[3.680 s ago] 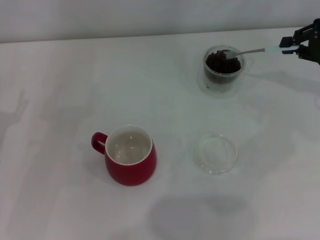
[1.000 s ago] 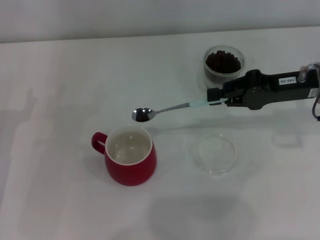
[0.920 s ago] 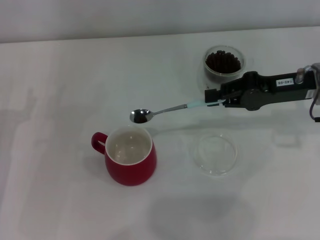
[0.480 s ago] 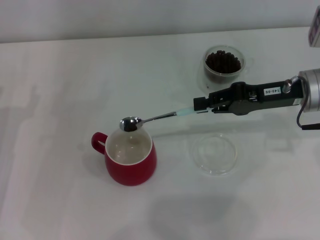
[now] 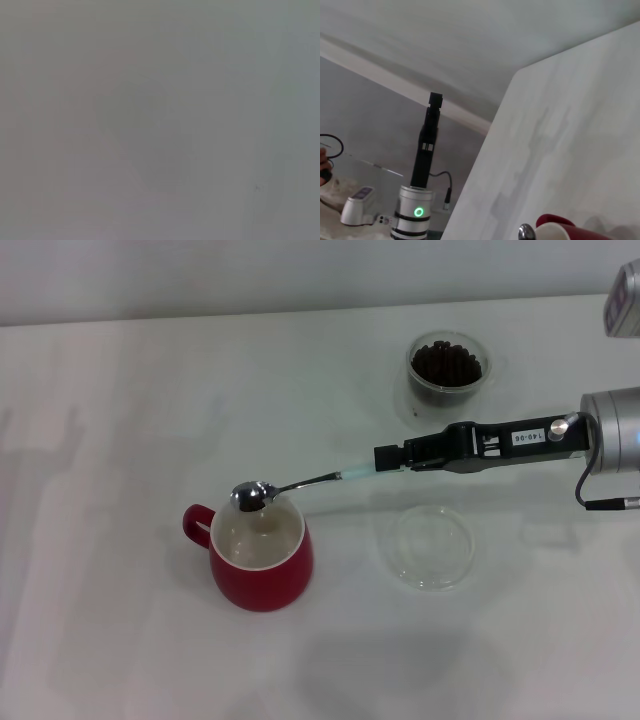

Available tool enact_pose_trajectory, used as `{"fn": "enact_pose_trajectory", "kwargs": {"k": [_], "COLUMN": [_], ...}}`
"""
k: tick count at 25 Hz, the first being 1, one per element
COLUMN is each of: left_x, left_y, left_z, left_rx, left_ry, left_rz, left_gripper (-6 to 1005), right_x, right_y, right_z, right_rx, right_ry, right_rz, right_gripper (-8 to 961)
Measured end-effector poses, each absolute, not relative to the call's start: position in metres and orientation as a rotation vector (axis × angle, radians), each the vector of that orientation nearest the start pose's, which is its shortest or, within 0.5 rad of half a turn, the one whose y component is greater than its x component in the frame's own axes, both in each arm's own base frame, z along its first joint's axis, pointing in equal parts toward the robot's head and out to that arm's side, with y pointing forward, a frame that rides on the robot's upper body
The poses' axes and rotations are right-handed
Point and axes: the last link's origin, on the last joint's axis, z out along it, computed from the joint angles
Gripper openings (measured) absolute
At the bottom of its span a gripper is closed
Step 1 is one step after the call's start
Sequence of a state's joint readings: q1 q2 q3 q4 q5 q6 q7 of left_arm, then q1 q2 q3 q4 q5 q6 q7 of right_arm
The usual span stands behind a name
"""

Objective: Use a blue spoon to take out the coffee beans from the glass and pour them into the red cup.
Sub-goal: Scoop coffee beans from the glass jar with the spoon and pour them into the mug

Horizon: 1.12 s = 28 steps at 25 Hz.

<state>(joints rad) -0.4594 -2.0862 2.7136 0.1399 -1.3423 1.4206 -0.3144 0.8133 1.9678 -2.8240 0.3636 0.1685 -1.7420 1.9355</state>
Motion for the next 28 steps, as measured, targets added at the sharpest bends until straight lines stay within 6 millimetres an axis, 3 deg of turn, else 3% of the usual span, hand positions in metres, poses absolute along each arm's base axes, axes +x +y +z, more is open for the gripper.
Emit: {"fn": "enact_pose_trajectory", "kwargs": {"k": [19, 28], "left_x": [-0.302, -0.3], "left_y": [0.325, 0.326], "left_z": [0.003, 0.003], "left_rx": [-1.458, -1.459], "left_ry": [-0.539, -0.538], "left_rz": [-1.029, -1.033], "left_gripper": [892, 892], "right_x": [0.268, 0.269], "right_y": [0.332, 0.328], "right_z": [0.006, 0.009], "right_rx": [-2.709, -2.742], "right_ry": [1.354, 1.234], "right_rz": [0.777, 0.811], "right_gripper": [172, 173]}}
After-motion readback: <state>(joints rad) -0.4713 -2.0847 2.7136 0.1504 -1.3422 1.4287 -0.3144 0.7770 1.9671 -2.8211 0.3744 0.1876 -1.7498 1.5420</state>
